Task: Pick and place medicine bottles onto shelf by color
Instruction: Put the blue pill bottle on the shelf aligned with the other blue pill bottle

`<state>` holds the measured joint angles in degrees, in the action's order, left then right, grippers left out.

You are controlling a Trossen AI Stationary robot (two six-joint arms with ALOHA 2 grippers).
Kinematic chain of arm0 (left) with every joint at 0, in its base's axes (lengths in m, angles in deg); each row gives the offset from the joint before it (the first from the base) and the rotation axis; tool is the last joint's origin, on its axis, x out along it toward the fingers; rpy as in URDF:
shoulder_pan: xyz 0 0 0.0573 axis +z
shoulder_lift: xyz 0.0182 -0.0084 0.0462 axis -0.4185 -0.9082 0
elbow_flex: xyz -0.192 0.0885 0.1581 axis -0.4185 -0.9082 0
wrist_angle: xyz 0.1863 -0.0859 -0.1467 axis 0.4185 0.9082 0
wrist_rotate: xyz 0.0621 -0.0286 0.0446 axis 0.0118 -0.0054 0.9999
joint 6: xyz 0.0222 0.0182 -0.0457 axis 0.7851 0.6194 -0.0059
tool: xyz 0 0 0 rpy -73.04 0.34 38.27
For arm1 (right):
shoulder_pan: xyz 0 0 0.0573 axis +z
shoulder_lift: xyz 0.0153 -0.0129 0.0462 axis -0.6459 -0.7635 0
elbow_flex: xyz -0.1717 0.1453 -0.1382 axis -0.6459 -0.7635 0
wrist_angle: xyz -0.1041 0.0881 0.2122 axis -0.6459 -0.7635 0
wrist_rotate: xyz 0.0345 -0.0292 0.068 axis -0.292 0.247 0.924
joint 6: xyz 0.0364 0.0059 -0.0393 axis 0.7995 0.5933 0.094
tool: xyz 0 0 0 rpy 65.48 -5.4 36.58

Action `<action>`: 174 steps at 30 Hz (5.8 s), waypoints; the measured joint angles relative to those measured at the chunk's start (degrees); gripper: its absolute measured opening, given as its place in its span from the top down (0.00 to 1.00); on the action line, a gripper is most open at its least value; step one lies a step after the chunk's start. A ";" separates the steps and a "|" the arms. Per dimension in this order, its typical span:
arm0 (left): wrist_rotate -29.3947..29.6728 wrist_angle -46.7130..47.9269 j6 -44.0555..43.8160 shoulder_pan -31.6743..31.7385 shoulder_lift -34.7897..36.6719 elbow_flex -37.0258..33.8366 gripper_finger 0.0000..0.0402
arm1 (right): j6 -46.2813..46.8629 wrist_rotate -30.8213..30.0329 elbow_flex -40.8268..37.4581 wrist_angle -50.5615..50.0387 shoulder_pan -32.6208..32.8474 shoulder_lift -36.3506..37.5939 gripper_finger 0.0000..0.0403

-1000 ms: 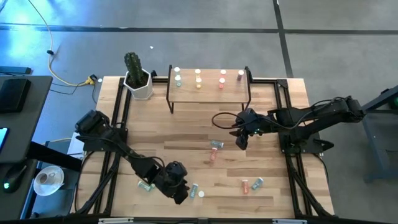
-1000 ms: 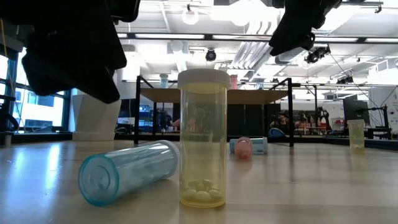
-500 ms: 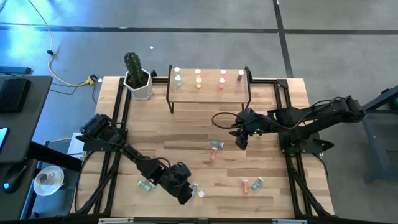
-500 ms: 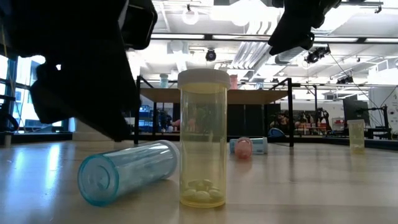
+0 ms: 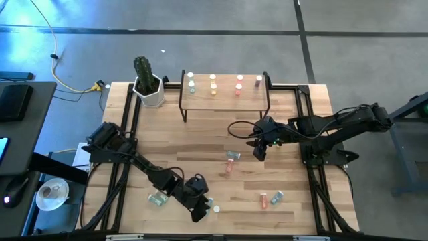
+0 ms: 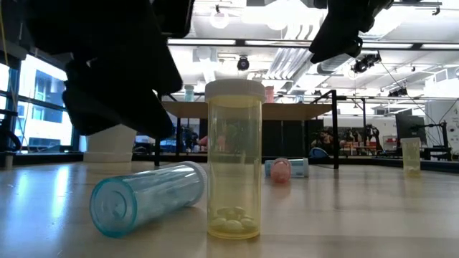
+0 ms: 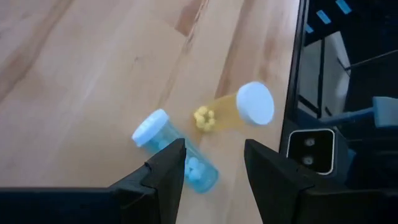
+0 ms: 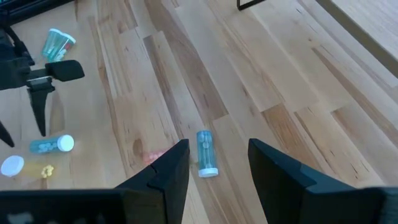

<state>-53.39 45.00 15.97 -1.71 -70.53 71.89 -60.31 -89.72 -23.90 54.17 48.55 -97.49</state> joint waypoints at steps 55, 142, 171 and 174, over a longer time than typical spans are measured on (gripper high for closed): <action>-7.50 4.40 -6.88 1.11 -2.11 -0.04 0.51 | -0.31 0.00 0.00 0.00 0.76 -0.02 0.61; 9.17 10.17 30.11 9.28 6.40 -0.09 0.79 | -1.13 1.55 0.00 0.45 2.05 0.00 0.61; 6.99 -22.66 57.45 25.24 9.51 -0.04 0.79 | -26.58 7.39 4.68 10.75 -0.48 0.02 0.49; 6.76 -23.83 58.61 25.17 9.51 -0.04 0.79 | -26.53 8.05 4.68 10.66 -0.48 0.02 0.49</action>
<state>-46.64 21.17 74.58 23.46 -61.03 71.85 -86.84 -81.67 -19.22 64.83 48.07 -97.46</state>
